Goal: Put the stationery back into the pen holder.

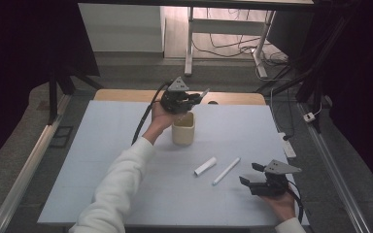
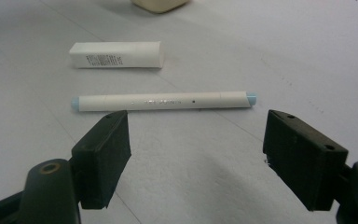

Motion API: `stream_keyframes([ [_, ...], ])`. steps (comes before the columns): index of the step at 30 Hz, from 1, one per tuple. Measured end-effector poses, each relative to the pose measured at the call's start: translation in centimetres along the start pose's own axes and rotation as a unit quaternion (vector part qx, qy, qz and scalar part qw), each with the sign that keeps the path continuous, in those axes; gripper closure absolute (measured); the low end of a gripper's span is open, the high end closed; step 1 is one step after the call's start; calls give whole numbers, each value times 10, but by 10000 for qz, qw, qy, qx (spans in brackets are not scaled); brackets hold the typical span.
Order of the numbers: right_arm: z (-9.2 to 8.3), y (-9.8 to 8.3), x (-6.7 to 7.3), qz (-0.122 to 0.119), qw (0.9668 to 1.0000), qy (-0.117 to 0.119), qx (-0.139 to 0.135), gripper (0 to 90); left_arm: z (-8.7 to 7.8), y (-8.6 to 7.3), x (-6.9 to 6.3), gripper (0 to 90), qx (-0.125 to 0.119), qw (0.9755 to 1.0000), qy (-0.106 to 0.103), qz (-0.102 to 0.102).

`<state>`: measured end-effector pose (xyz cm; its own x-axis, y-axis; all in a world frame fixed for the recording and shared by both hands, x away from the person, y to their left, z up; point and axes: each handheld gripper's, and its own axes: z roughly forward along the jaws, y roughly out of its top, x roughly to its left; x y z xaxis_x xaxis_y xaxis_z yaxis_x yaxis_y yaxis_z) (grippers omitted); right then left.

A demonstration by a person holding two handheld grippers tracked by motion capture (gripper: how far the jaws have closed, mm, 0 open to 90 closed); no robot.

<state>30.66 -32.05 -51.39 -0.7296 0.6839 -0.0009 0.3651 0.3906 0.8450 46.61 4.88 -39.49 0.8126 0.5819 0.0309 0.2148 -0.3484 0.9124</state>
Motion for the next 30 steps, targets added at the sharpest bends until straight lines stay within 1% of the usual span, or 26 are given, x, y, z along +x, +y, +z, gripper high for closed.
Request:
stream_keyframes([
  [3,0,0,0,5,10000,-2,9,229,2,-4,3,775,72,10000,4,-30],
  [4,0,0,0,18,10000,-4,15,229,3,-5,4,753,97,9999,-32,-60],
  [6,0,0,0,14,10000,-3,17,229,3,-9,5,660,149,9999,11,-88],
  [8,0,0,0,14,10000,-1,13,230,1,-11,6,566,203,9997,-16,-140],
  [9,0,0,0,15,10000,-1,10,229,0,-12,5,524,234,9996,3,-184],
  [10,1,-1,0,24,10000,-1,-4,229,-3,-13,5,509,217,9996,-13,-188],
  [12,1,0,0,13,10000,16,9,229,-7,-14,4,489,212,9994,-97,-257],
  [16,1,0,0,7,10000,17,12,229,-15,-19,0,464,292,9988,-255,-306],
  [18,1,0,0,9,10000,18,12,230,-19,-21,-5,462,334,9988,-247,-247],
  [23,1,0,0,-7,10000,-3,26,230,-27,-29,-10,462,398,9984,-318,-261],
  [26,1,-1,0,-5,10000,-7,31,230,-31,-33,-13,459,484,9984,-252,-177],
  [28,1,-1,0,-8,10000,-7,34,230,-34,-36,-15,458,492,9983,-270,-179],
  [30,1,-1,0,-10,10000,-9,37,230,-38,-40,-17,458,505,9983,-235,-161],
])
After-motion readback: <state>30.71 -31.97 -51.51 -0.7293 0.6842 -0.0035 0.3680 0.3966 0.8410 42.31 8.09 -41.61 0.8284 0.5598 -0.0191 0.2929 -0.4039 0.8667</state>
